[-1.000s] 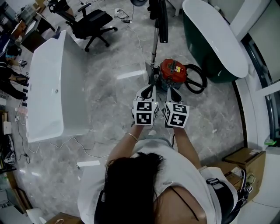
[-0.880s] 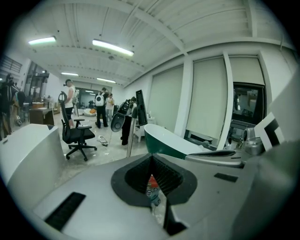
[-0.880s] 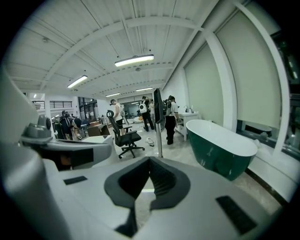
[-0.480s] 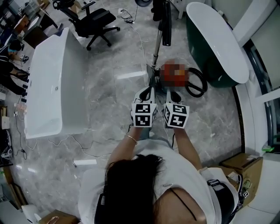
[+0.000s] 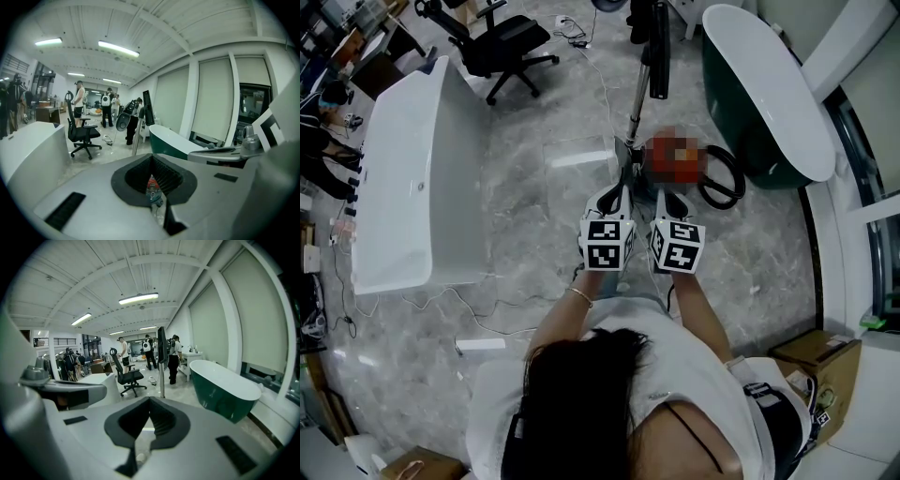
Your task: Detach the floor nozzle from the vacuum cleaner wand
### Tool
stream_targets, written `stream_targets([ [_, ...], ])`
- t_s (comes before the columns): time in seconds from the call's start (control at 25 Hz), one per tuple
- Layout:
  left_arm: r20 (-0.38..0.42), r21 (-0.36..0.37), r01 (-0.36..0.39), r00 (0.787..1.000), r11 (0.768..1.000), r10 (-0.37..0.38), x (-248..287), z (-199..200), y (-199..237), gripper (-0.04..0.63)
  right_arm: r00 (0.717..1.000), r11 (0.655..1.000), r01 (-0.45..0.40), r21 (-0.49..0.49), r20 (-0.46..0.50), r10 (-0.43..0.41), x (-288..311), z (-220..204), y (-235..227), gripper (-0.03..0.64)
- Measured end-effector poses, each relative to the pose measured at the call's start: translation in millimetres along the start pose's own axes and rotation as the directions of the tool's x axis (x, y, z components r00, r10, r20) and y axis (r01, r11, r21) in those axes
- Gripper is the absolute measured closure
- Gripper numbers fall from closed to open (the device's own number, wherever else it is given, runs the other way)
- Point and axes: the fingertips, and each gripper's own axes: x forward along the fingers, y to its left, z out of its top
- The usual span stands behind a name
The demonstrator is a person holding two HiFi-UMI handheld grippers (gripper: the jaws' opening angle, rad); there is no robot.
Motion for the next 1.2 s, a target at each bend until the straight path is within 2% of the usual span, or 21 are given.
stream_targets([
  [0.6,0.006,-0.017,0.006,1.000,1.000,-0.006,34,10,11,0.592,1.000,1.000,-0.001,-0.003,-0.002,0.001,31,13,-7,0.601],
  [1.04,0.006,0.001,0.035,0.999,0.999,-0.035,70,28,20,0.592,1.000,1.000,0.009,0.011,0.026,-0.009,60,33,-18,0.601],
  [1.2,-0.005,0.012,0.053,0.999,0.999,-0.053,84,30,25,0.592,1.000,1.000,0.010,0.017,0.007,-0.010,77,33,-18,0.601],
])
